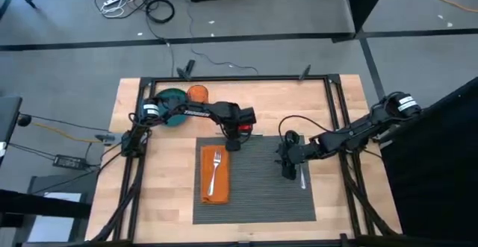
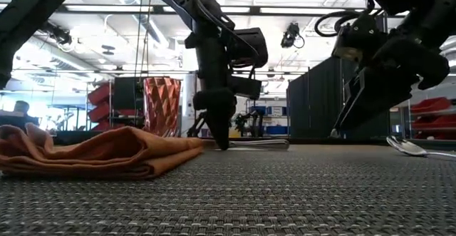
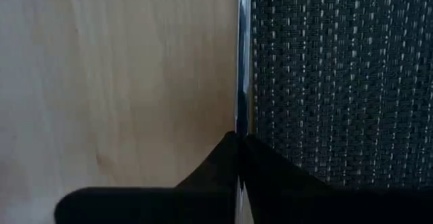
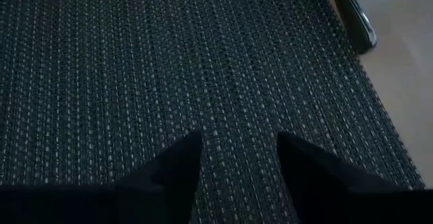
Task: Set table place
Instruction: Put the silver table knife on the black placemat to the left of the silver spoon
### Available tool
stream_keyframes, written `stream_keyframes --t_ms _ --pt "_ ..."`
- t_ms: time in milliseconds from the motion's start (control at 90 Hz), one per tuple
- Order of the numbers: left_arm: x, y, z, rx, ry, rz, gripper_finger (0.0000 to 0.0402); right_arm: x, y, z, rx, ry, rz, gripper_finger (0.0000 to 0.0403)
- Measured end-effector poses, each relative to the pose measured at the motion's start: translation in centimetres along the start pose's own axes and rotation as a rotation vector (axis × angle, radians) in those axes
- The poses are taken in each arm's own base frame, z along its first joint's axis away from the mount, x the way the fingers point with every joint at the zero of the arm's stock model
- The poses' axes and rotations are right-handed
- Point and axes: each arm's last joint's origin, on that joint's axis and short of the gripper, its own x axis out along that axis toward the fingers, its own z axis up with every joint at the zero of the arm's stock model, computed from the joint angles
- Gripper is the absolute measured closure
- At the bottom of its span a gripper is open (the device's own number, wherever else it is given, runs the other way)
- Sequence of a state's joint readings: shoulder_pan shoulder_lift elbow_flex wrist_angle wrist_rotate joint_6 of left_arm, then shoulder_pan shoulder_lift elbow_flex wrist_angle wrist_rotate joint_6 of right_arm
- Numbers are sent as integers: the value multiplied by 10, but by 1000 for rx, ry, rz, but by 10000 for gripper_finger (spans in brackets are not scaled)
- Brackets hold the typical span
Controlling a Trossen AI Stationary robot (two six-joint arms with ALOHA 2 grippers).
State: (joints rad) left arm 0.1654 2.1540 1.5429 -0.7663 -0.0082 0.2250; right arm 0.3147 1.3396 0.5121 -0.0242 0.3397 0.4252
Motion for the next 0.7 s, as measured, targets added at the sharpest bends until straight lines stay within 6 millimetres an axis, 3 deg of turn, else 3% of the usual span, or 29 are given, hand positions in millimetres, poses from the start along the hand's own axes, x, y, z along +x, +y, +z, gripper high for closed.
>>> stream_keyframes --t_ms 311,522,700 --pt "-13 -13 11 81 35 79 401 -5 -1 2 -11 -9 14 236" --pt "-50 -41 36 167 -16 100 401 -38 2 17 -2 7 60 238" --pt "-68 -70 49 204 -76 87 401 -56 8 24 3 -79 114 238"
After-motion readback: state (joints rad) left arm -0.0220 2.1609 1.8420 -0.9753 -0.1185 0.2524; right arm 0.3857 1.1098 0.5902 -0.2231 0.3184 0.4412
